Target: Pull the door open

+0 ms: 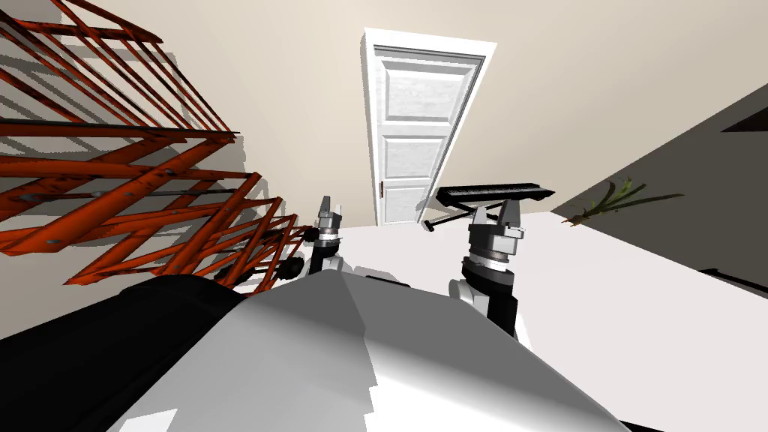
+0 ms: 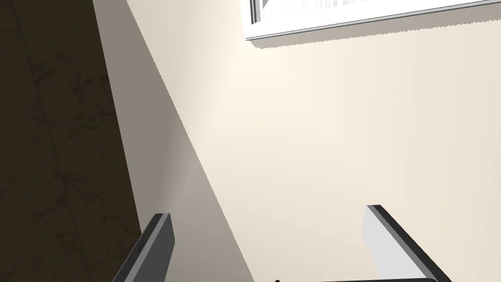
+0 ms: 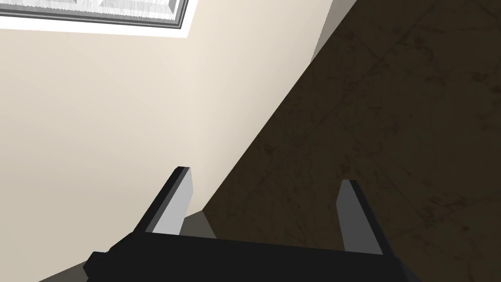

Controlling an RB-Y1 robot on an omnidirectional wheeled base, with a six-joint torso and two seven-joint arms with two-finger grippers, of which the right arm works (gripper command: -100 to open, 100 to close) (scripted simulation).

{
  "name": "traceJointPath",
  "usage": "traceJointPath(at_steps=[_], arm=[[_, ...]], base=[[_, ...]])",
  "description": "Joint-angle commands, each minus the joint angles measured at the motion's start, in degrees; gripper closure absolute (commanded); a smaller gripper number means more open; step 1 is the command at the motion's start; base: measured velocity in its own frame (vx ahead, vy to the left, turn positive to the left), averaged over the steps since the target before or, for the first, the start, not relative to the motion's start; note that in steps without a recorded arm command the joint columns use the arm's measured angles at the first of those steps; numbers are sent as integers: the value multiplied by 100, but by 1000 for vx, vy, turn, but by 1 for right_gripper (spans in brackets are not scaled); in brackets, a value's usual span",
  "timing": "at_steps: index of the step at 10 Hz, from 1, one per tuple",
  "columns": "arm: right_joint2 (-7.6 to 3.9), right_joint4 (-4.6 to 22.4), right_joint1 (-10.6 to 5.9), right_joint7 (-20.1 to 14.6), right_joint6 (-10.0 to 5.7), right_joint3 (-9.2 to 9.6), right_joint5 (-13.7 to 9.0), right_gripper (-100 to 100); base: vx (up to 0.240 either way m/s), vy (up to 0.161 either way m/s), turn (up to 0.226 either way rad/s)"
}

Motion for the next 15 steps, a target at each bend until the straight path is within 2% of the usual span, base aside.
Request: traceJointPath(at_steps=[1, 9, 15], arm=[[-15, 36, -1, 24, 30, 10, 16, -100], [-91, 215, -7, 143, 179, 59, 94, -100], [-219, 586, -22, 393, 490, 165, 262, -100]], base=[[-115, 12, -101], [-244, 60, -104], [-256, 88, -261]])
